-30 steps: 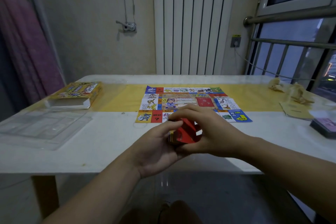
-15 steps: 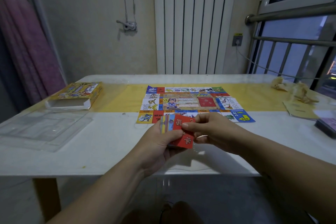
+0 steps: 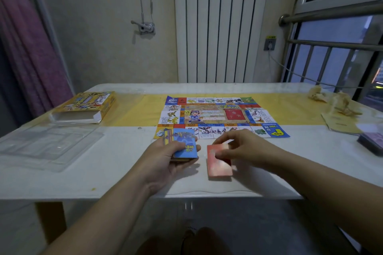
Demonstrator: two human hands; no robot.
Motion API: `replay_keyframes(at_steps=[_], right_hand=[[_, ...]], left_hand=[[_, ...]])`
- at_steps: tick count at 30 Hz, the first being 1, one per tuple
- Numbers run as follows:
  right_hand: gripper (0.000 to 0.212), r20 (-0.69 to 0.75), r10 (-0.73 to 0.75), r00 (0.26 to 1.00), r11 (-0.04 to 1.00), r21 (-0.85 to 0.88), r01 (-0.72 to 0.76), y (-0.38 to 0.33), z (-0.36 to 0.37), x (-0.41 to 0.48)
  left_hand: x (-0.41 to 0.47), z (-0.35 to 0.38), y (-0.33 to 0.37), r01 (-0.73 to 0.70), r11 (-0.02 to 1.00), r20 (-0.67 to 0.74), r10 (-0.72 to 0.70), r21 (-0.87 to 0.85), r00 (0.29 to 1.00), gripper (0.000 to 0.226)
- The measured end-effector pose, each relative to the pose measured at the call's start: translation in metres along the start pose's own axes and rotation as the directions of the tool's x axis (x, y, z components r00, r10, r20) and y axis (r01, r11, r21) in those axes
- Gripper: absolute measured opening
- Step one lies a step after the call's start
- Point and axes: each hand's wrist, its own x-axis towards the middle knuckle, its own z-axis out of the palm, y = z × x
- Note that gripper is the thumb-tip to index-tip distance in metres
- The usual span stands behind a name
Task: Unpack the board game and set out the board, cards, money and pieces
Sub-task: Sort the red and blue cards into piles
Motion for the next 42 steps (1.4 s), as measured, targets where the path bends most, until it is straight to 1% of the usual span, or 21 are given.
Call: replay_keyframes(at_steps=[1, 2, 4, 5, 6, 7, 8, 9, 10, 11, 13, 18, 20, 22, 26, 29, 34, 39, 40, 41, 42], right_hand=[[0.027, 0.028, -0.011, 1.000, 0.997, -0.079, 0.013, 0.000, 0.006, 0.000], [0.030, 0.031, -0.021, 0.999, 0.978, -0.205, 0.027, 0.001, 0.012, 0.000], [0.036, -0.044, -0.069, 0.997, 0.893, -0.449, 0.042, 0.004, 0.016, 0.000], [0.038, -0.106, -0.117, 0.987, 0.873, -0.485, 0.051, 0.005, 0.014, 0.000], [0.036, -0.168, -0.165, 0.972, 0.895, -0.440, 0.076, 0.004, 0.011, -0.001], [0.032, -0.216, -0.183, 0.959, 0.942, -0.318, 0.108, 0.000, 0.007, -0.003], [0.026, -0.231, -0.169, 0.958, 0.980, -0.144, 0.138, -0.004, 0.004, -0.004], [0.022, -0.207, -0.138, 0.969, 0.989, 0.033, 0.147, -0.008, 0.002, -0.005], [0.022, -0.164, -0.105, 0.981, 0.980, 0.150, 0.130, -0.012, 0.000, -0.006], [0.022, -0.129, -0.087, 0.988, 0.976, 0.187, 0.110, -0.014, 0.000, -0.006], [0.019, -0.102, -0.084, 0.991, 0.981, 0.168, 0.101, -0.015, 0.000, -0.006], [0.009, -0.152, -0.053, 0.987, 0.981, 0.176, 0.080, -0.007, -0.011, -0.007], [0.022, -0.171, -0.049, 0.984, 0.964, 0.249, 0.091, -0.003, -0.017, -0.010], [0.031, -0.155, -0.009, 0.988, 0.920, 0.386, 0.069, 0.002, -0.026, -0.014], [0.028, -0.084, 0.076, 0.994, 0.875, 0.483, -0.027, 0.012, -0.042, -0.026], [0.029, -0.021, 0.135, 0.991, 0.909, 0.401, -0.115, 0.020, -0.044, -0.035], [0.040, -0.040, 0.144, 0.989, 0.963, 0.238, -0.130, 0.029, -0.042, -0.043], [0.011, -0.170, 0.144, 0.975, 0.951, 0.296, -0.089, 0.030, -0.035, -0.042], [0.006, -0.215, 0.104, 0.971, 0.981, 0.182, -0.064, 0.033, -0.032, -0.041], [0.003, -0.257, 0.048, 0.965, 0.999, -0.008, -0.052, 0.038, -0.029, -0.040], [0.006, -0.277, -0.001, 0.961, 0.980, -0.192, -0.054, 0.042, -0.026, -0.039]], left_hand=[[0.000, -0.001, 0.000, 0.004, 1.000, 0.004, -0.004, 0.004, 1.000, 0.015], [-0.001, -0.001, -0.001, 0.006, 1.000, 0.014, -0.006, 0.010, 1.000, 0.016], [-0.001, 0.000, -0.002, 0.010, 0.999, 0.040, -0.011, 0.031, 0.999, 0.020], [-0.002, 0.001, -0.004, 0.014, 0.999, 0.052, -0.016, 0.040, 0.999, 0.022], [-0.002, 0.002, -0.005, 0.017, 0.999, 0.061, -0.019, 0.044, 0.998, 0.024], [-0.002, 0.003, -0.005, 0.016, 0.999, 0.070, -0.019, 0.044, 0.997, 0.026], [-0.003, 0.005, -0.006, 0.012, 0.999, 0.081, -0.016, 0.053, 0.997, 0.028], [-0.003, 0.008, -0.008, 0.004, 0.997, 0.095, -0.011, 0.075, 0.995, 0.031], [-0.002, 0.011, -0.009, -0.005, 0.994, 0.111, -0.007, 0.107, 0.994, 0.034], [-0.002, 0.014, -0.010, -0.012, 0.991, 0.123, -0.005, 0.136, 0.992, 0.036], [-0.002, 0.018, -0.012, -0.021, 0.986, 0.137, -0.002, 0.167, 0.991, 0.037], [-0.003, 0.018, -0.011, -0.020, 0.995, 0.172, 0.003, 0.098, 0.985, 0.025], [-0.003, 0.017, -0.010, -0.035, 0.995, 0.156, 0.021, 0.088, 0.988, 0.024], [0.000, 0.018, -0.010, -0.037, 0.996, 0.135, 0.026, 0.078, 0.990, 0.024], [0.005, 0.022, -0.012, -0.036, 0.994, 0.100, 0.026, 0.105, 0.995, 0.026], [0.006, 0.028, -0.015, -0.025, 0.994, 0.103, 0.014, 0.104, 0.995, 0.026], [0.007, 0.038, -0.020, -0.037, 0.993, 0.084, 0.028, 0.110, 0.996, 0.027], [0.011, 0.045, -0.021, -0.048, 0.992, 0.048, 0.042, 0.115, 0.998, 0.026], [0.011, 0.045, -0.021, -0.048, 0.992, 0.040, 0.044, 0.116, 0.998, 0.026], [0.012, 0.046, -0.021, -0.049, 0.992, 0.034, 0.046, 0.115, 0.998, 0.026], [0.012, 0.046, -0.021, -0.052, 0.992, 0.029, 0.049, 0.117, 0.998, 0.027]])
